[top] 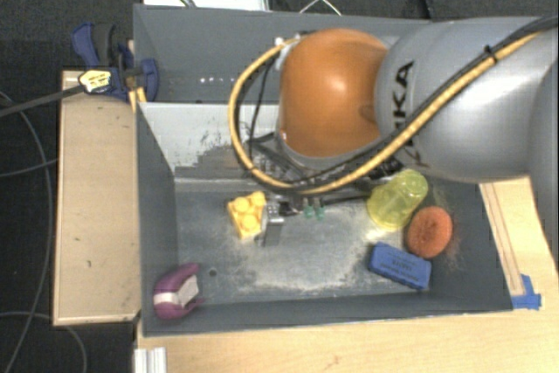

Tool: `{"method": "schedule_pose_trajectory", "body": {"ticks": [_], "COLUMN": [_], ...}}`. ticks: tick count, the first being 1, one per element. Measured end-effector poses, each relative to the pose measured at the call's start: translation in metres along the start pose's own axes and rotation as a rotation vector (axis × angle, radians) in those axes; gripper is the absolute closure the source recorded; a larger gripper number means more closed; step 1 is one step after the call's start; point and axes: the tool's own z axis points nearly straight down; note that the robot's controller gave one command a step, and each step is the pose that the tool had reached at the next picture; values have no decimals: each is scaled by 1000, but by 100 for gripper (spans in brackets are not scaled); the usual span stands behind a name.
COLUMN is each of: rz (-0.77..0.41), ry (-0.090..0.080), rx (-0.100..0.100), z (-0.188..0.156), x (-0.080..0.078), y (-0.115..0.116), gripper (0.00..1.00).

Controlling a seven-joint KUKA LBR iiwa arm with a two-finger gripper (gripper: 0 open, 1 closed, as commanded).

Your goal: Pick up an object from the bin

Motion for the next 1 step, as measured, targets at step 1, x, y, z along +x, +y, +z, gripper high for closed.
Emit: {"method": "schedule_pose_trajectory", "body": {"ticks": [1], "rz": [7], "ry": [-8], "rx": [-2], "z": [-5], "x": [-2], "y": [-1], "gripper": [0]}}
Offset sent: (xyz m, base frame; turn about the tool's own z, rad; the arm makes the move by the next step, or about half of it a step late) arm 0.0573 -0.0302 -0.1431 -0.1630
